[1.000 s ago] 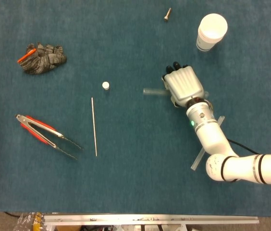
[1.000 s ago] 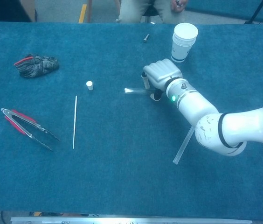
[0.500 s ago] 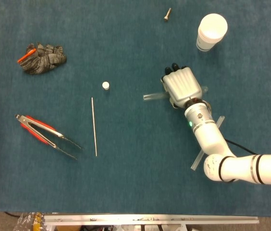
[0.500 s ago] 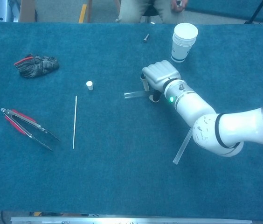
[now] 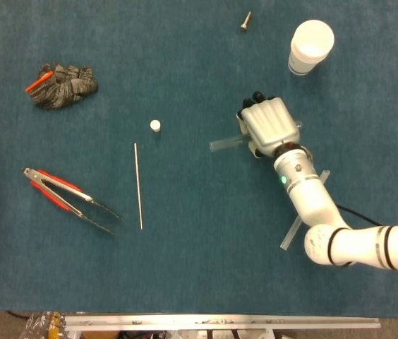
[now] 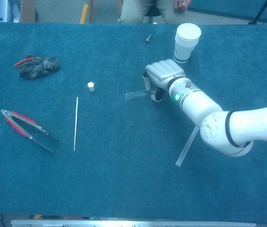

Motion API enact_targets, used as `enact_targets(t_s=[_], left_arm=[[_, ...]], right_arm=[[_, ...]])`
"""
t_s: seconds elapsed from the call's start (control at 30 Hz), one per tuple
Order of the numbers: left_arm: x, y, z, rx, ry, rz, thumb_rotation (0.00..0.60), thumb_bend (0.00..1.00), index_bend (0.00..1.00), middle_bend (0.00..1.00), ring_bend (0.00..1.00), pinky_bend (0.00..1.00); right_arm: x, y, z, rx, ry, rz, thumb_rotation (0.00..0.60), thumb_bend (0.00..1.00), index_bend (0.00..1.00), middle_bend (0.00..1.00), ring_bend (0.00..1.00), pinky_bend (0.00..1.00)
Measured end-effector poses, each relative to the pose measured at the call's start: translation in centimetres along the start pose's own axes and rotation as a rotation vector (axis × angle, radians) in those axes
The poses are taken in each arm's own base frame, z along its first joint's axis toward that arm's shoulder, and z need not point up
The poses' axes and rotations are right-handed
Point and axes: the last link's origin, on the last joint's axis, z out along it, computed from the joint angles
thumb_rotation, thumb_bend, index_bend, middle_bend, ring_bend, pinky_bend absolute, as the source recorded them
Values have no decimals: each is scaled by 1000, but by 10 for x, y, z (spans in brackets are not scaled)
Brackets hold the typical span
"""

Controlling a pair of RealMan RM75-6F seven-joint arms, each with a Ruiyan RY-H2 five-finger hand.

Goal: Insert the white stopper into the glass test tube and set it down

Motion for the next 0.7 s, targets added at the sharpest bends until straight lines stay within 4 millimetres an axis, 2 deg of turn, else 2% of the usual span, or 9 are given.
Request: enact_targets(t_s=[0.3, 0.53, 0.7], left_arm=[[4, 11, 16, -61, -10, 8, 600, 320, 338, 183, 35, 51], [0, 23, 34, -119, -49, -4, 600, 320, 339, 186, 35, 51], [-5, 35, 48, -168, -82, -11, 600, 319, 340, 187, 35, 51]], right_arm=[[36, 16, -21, 36, 44, 183, 600, 403, 635, 314, 177, 356], [68, 45, -46, 48, 94, 353, 600, 403, 643, 321, 178, 357], [81, 63, -60, 52, 123, 394, 600, 404, 644, 323, 179, 357]])
